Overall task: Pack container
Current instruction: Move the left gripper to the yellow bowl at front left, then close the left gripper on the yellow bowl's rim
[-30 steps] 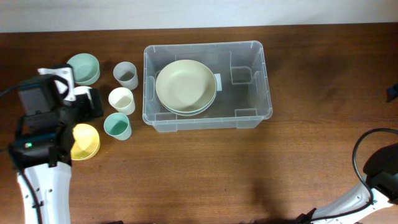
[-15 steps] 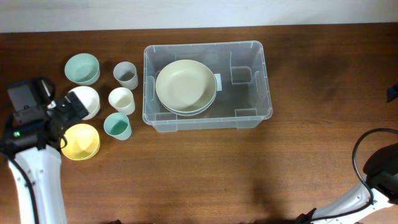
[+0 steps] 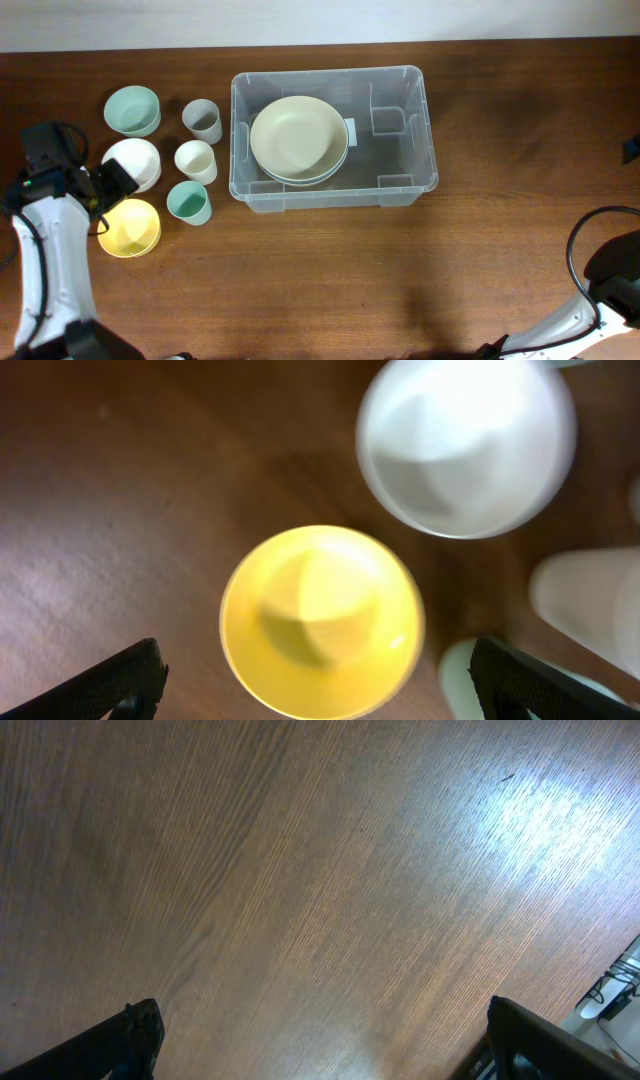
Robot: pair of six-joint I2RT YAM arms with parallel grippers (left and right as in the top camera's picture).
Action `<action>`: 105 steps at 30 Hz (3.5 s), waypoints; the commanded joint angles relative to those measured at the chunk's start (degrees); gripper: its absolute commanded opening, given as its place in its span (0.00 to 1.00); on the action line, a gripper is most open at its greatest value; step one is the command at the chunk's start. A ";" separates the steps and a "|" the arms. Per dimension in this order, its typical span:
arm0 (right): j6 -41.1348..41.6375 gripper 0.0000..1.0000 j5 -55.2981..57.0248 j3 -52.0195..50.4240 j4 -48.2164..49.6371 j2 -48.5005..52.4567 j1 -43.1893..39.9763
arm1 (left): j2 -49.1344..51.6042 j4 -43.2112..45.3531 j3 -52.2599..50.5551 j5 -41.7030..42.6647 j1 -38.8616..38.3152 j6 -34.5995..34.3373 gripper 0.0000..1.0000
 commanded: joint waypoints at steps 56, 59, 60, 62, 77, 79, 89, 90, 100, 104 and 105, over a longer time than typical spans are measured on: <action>0.02 0.99 0.52 -0.28 0.04 -0.42 0.20 | 11.72 -0.07 -6.64 7.63 11.37 1.64 0.70; 0.02 0.99 0.52 -0.28 0.04 -0.42 0.20 | 11.72 0.57 -7.69 7.63 11.37 1.46 0.71; 0.02 0.99 0.52 -0.28 0.04 -0.42 0.20 | 11.72 0.94 -8.02 7.63 11.37 1.46 0.71; 0.00 0.99 0.52 -0.28 0.04 -0.42 0.20 | 11.72 1.38 -8.46 7.63 11.37 1.46 0.71; 0.02 0.99 0.52 -0.28 0.04 -0.42 0.20 | 11.85 1.81 -9.16 7.63 11.37 1.46 0.54; 0.02 0.99 0.52 -0.28 0.04 -0.42 0.20 | 11.93 1.81 -9.16 7.63 11.37 1.46 0.54; 0.02 0.99 0.52 -0.28 0.04 -0.42 0.20 | 12.72 1.86 -9.16 7.63 11.37 1.46 0.32; 0.02 0.99 0.52 -0.28 0.04 -0.42 0.20 | 12.72 1.86 -9.16 7.63 11.37 1.46 0.29; 0.02 0.99 0.52 -0.28 0.04 -0.42 0.20 | 12.72 2.03 -9.16 7.67 11.37 0.81 0.05; 0.02 0.99 0.52 -0.28 0.04 -0.42 0.20 | 12.72 1.97 -9.16 8.33 11.37 0.81 0.01; 0.02 0.99 0.52 -0.28 0.04 -0.42 0.20 | 12.72 1.97 -9.14 8.52 11.37 0.81 0.01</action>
